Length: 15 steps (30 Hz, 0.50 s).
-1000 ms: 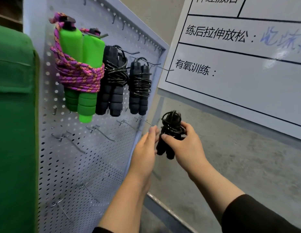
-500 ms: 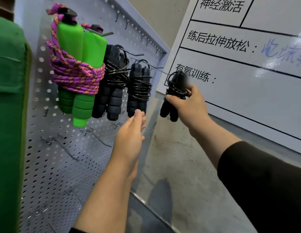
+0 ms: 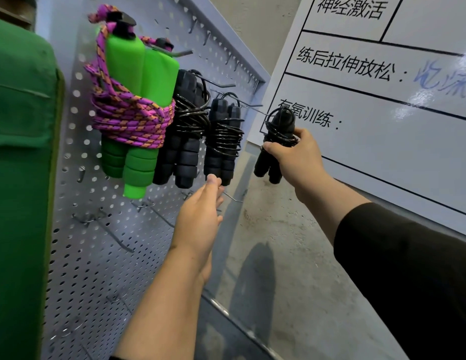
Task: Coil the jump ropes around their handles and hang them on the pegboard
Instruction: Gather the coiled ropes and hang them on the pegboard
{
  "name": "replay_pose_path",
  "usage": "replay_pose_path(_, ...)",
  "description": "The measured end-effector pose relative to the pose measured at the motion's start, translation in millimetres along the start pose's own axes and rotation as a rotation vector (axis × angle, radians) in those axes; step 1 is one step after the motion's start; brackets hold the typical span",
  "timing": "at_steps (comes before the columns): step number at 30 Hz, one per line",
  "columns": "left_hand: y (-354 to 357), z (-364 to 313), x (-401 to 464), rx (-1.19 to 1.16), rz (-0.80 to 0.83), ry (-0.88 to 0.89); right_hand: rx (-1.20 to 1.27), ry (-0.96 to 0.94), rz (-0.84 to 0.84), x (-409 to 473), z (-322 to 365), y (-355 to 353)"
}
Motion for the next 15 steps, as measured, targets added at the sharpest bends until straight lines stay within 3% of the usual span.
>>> replay_pose_path(15,1.4,4.6,4.2,0.002,-0.003,-0.019,-0.017,0.013,0.096,22.3,-1.2,36.6)
Point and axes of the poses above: each hand's wrist, its own x-axis towards the middle knuckle, its own y-axis out of the palm, z = x × y, the point moved 1 cm from there along x, towards the middle knuckle, and after that the axes turned 8 degrees about -y, right-handed, at the moved point
